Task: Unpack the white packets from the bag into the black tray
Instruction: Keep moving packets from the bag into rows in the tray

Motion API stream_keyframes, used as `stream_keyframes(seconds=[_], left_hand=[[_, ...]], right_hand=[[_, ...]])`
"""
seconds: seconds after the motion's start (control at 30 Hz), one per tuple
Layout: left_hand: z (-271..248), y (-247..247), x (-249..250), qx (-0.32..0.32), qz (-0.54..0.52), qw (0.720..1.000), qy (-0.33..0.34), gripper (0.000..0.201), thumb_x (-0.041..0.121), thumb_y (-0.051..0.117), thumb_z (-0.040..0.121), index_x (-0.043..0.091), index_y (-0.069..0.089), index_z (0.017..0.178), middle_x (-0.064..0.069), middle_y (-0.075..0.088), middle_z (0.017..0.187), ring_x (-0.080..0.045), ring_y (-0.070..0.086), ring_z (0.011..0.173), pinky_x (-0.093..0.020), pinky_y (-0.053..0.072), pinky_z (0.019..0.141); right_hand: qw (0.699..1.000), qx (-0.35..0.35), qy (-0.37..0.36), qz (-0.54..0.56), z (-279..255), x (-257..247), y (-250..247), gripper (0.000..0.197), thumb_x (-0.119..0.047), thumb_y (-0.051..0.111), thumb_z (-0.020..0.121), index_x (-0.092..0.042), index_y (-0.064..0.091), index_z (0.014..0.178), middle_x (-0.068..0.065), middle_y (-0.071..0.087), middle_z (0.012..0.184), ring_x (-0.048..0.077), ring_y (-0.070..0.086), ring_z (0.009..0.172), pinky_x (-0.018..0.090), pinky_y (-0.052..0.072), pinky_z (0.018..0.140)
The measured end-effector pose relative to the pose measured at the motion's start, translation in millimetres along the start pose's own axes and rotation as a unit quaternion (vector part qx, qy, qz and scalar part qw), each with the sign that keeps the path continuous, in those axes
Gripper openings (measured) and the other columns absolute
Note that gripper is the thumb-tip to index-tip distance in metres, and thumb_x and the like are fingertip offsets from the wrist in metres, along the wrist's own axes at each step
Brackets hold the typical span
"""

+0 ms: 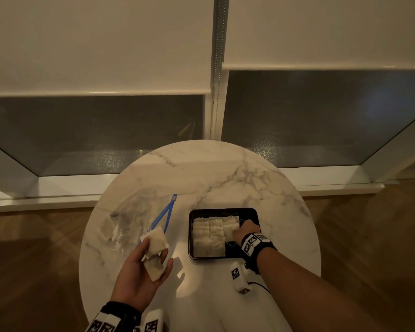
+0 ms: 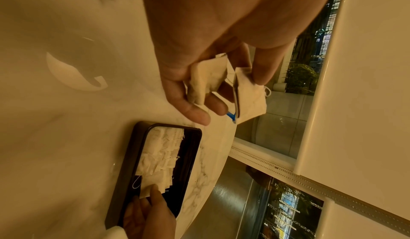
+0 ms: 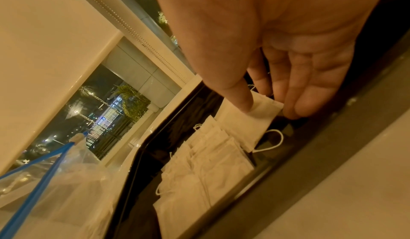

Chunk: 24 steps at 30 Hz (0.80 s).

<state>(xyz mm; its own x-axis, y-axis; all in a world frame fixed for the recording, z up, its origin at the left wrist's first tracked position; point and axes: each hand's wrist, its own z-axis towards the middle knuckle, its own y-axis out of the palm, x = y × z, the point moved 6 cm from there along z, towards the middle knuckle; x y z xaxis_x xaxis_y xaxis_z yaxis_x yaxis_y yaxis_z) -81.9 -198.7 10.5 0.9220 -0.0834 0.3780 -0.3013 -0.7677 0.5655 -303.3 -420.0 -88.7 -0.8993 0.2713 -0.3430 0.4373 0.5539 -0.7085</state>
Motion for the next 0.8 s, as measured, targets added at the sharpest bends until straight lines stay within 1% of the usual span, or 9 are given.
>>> stream_keyframes(seconds=[0.1,0.17,0.23,0.33,0.47,0.6,0.67,0.73,0.8], left_hand=[[-0.2,-2.9,-2.2,0.013,0.002,1.0,-0.002,0.018,0.031,0.062,0.093,0.025,0.067,0.109,-0.006,0.073,0.101,-0.018,0.072,0.073,-0.044,0.058,0.08],[-1.3,-3.0,-3.5,0.023,0.003,1.0,-0.003,0.012,0.03,0.061,0.094,0.024,0.07,0.099,-0.007,0.073,0.099,-0.019,0.072,0.072,-0.044,0.059,0.078],[-1.8,-4.1,-4.0,0.033,0.001,0.999,0.0,0.012,0.029,0.061,0.095,0.025,0.072,0.091,-0.008,0.073,0.097,-0.019,0.071,0.071,-0.045,0.058,0.077],[-2.8,-6.6,-4.0,0.037,0.003,0.999,0.003,0.008,0.029,0.062,0.094,0.026,0.069,0.097,-0.008,0.072,0.102,-0.018,0.071,0.072,-0.045,0.057,0.08],[-3.6,-9.8,-3.9,0.046,0.005,0.999,0.004,0.015,0.03,0.063,0.094,0.026,0.068,0.106,-0.008,0.071,0.107,-0.018,0.07,0.077,-0.045,0.054,0.085],[-4.7,-11.5,-4.0,0.049,0.011,0.999,0.005,0.02,0.031,0.062,0.094,0.025,0.068,0.112,-0.008,0.071,0.1,-0.017,0.066,0.08,-0.043,0.053,0.086],[-4.6,-13.5,-4.1,0.051,0.01,0.999,0.006,0.022,0.032,0.062,0.093,0.025,0.067,0.114,-0.008,0.071,0.103,-0.017,0.068,0.079,-0.043,0.052,0.088],[-4.1,-15.2,-4.4,0.054,0.009,0.998,0.008,0.023,0.032,0.062,0.093,0.025,0.067,0.114,-0.007,0.071,0.103,-0.016,0.07,0.075,-0.042,0.053,0.085],[-3.6,-14.9,-5.8,0.051,0.006,0.999,0.005,0.021,0.032,0.062,0.093,0.026,0.068,0.113,-0.006,0.071,0.104,-0.016,0.07,0.076,-0.041,0.055,0.082]], right_hand=[[1.0,-0.001,-0.003,0.001,-1.4,0.1,-0.5,0.013,-0.021,0.058,0.088,-0.009,0.057,0.092,0.013,0.067,0.108,0.029,0.065,0.097,0.027,0.052,0.071],[1.0,0.001,-0.003,0.0,-1.3,0.1,-0.5,0.014,-0.021,0.058,0.088,-0.008,0.059,0.094,0.013,0.067,0.107,0.029,0.065,0.097,0.027,0.051,0.071],[1.0,0.002,-0.005,-0.001,-1.6,-0.4,-0.1,0.014,-0.02,0.058,0.088,-0.008,0.059,0.095,0.013,0.067,0.107,0.029,0.065,0.097,0.027,0.051,0.07],[1.0,0.004,-0.002,-0.008,-3.4,-0.5,-1.4,0.015,-0.015,0.059,0.088,-0.005,0.06,0.098,0.014,0.067,0.108,0.03,0.065,0.099,0.027,0.05,0.071],[1.0,0.008,0.002,-0.006,-5.5,-0.8,-3.2,0.019,-0.013,0.058,0.088,-0.003,0.061,0.104,0.015,0.066,0.109,0.03,0.064,0.101,0.027,0.049,0.072],[1.0,0.007,0.0,0.007,-5.6,-3.2,-3.5,0.025,-0.017,0.057,0.086,-0.003,0.061,0.107,0.014,0.066,0.108,0.03,0.065,0.096,0.028,0.052,0.07],[1.0,0.005,0.0,0.009,-6.9,-5.3,-5.5,0.025,-0.017,0.058,0.086,-0.004,0.061,0.106,0.014,0.067,0.107,0.029,0.066,0.094,0.027,0.053,0.069],[1.0,0.003,0.0,0.012,-8.2,-7.1,-7.6,0.023,-0.017,0.058,0.086,-0.003,0.063,0.104,0.014,0.068,0.105,0.029,0.066,0.093,0.027,0.052,0.068],[1.0,-0.001,-0.006,0.014,-8.4,-8.8,-9.8,0.021,-0.016,0.057,0.086,-0.003,0.063,0.101,0.014,0.068,0.103,0.029,0.066,0.092,0.027,0.052,0.068]])
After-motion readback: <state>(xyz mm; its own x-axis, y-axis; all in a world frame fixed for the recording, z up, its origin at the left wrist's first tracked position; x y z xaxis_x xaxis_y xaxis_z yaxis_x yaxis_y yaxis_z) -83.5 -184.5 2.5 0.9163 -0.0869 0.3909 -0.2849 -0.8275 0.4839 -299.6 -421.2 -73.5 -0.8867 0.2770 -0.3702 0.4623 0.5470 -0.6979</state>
